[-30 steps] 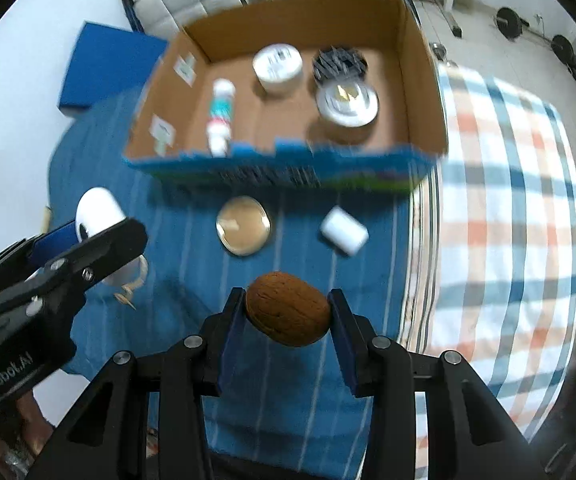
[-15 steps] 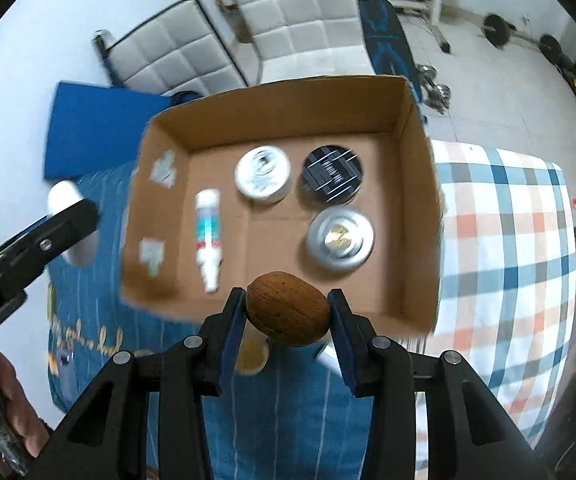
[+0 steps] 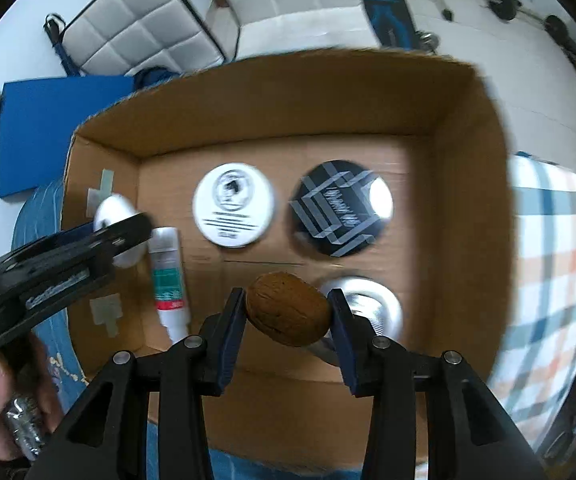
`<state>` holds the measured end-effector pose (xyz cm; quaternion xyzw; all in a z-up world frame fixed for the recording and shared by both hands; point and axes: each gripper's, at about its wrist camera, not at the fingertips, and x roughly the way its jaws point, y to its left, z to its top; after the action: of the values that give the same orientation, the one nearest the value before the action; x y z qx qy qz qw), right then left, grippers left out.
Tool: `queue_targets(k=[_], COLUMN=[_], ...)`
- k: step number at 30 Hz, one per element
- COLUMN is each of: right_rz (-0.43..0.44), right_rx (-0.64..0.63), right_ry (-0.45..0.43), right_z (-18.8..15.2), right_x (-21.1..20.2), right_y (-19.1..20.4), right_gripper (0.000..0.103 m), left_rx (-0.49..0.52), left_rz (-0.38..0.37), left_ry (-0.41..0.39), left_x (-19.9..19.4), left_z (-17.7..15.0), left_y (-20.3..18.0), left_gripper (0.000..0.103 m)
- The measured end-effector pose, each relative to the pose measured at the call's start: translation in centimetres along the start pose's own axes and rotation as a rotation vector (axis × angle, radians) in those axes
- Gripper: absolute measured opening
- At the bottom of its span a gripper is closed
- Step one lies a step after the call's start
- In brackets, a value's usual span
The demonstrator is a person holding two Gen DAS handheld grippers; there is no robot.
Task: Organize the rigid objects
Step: 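Lower walnut and square case into the box and open both tools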
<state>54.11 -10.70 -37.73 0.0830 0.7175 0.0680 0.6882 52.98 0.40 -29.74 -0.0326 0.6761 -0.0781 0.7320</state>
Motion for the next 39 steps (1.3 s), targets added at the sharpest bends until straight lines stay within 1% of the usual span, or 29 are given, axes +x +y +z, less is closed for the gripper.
queue_targets(k=[3, 6, 7, 11, 15, 17, 21, 23, 24, 26, 27, 28, 30, 33, 34, 35, 37, 39], right_rz=[0.025, 0.018, 0.009, -0.011, -0.046, -0.054, -0.048, -0.041, -0.040, -0.042, -0.040, -0.039, -0.029, -0.020, -0.016, -0.016, 0.011, 0.022], right_rx=[-0.005, -0.012, -0.015, -0.028, -0.029, -0.030, -0.027, -0.025, -0.022, -0.018, -0.015, -0.011, -0.010, -0.011, -0.014, -0.013, -0.006, 0.000], right_ry=[0.070, 0.114, 0.126, 0.180, 0.198, 0.187, 0.193, 0.200, 0.205, 0.208, 0.206, 0.206, 0.197, 0.185, 0.183, 0.182, 0.171, 0.156], right_z=[0.9, 1.5, 1.6, 2.0, 2.2, 2.4, 2.9, 3.2, 3.3, 3.8, 3.8, 3.8, 3.7, 2.8, 2.4, 2.1, 1.4, 0.7], right_x=[2.7, 4.8, 5.4, 7.7, 9.3, 9.4, 9.7, 9.8, 9.8, 9.7, 9.6, 9.4, 8.8, 7.6, 7.2, 6.9, 5.9, 4.9], right_y=[1.0, 1.7, 1.9, 2.4, 2.5, 2.6, 2.6, 2.7, 2.6, 2.6, 2.5, 2.5, 2.3, 1.6, 1.2, 1.1, 0.7, 0.2], right_gripper=[0.044, 0.044, 0.044, 0.044, 0.044, 0.044, 0.044, 0.045, 0.046, 0.057, 0.059, 0.064, 0.066, 0.068, 0.073, 0.078, 0.078, 0.079], left_rx=[-0.018, -0.030, -0.026, 0.011, 0.012, 0.021, 0.017, 0.009, 0.001, -0.010, -0.011, -0.010, 0.001, 0.013, 0.013, 0.010, 0.005, 0.002], left_rz=[-0.038, -0.072, -0.073, -0.035, -0.039, -0.031, -0.040, -0.047, -0.051, -0.053, -0.050, -0.044, -0.042, -0.039, -0.043, -0.051, -0.065, -0.054], left_ry=[0.063, 0.113, 0.126, 0.148, 0.163, 0.175, 0.221, 0.230, 0.241, 0.257, 0.259, 0.258, 0.248, 0.206, 0.195, 0.179, 0.144, 0.095], left_x=[2.2, 3.6, 3.9, 5.1, 5.9, 6.4, 7.2, 7.1, 7.1, 7.1, 7.0, 6.8, 6.0, 4.0, 3.4, 2.7, 1.2, -0.3], left_z=[1.1, 2.0, 2.2, 3.0, 3.7, 3.9, 4.1, 4.2, 4.1, 4.1, 4.0, 4.1, 3.9, 3.4, 3.2, 3.0, 2.1, 1.6], left_y=[0.9, 1.4, 1.4, 0.9, 0.9, 0.7, 1.0, 1.1, 1.2, 1.3, 1.3, 1.3, 1.1, 0.8, 0.7, 0.7, 0.9, 0.8], left_gripper=[0.054, 0.054, 0.054, 0.054, 0.054, 0.055, 0.055, 0.055, 0.055, 0.056, 0.057, 0.059, 0.060, 0.061, 0.062, 0.071, 0.082, 0.086])
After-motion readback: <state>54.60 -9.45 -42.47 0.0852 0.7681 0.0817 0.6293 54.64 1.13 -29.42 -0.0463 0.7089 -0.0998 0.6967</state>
